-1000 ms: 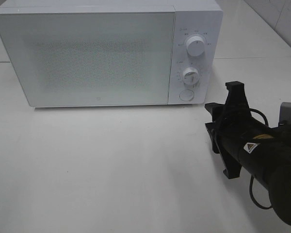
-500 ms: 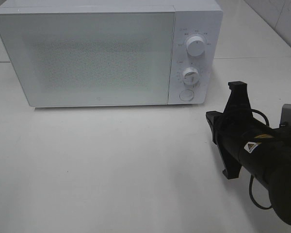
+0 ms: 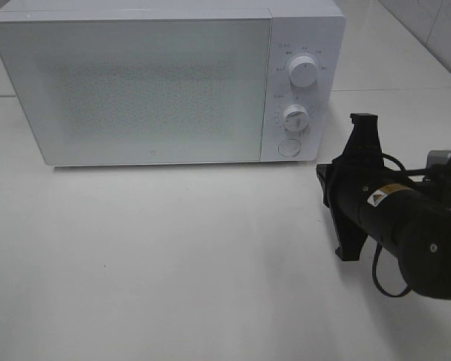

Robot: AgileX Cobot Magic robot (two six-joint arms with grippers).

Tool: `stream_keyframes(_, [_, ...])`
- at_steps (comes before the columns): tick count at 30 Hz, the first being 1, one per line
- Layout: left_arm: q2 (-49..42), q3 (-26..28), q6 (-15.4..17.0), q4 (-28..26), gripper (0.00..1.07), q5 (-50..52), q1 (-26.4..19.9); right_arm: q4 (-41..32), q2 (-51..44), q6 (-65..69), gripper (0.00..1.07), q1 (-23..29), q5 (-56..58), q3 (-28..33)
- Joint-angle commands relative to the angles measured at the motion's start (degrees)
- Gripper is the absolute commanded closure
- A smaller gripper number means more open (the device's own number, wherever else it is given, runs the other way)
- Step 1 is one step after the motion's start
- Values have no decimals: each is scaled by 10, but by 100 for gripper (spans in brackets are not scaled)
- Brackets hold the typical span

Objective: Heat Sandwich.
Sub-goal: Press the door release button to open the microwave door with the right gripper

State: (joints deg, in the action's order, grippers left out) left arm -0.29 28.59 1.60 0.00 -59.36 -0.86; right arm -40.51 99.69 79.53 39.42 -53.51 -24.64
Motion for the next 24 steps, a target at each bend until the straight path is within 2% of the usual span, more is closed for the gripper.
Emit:
stream_keyframes(1, [-11,-2,-1,-3,6,4,3,27,1,-21,105,-23,21,-23])
stream_keyframes(16, [-11,-2,-1,-3,6,4,3,57,116,6,107,-36,19,-121])
stream_keyframes(24, [-11,-2,-1,-3,6,4,3,85,152,4,107,-64,31,-164])
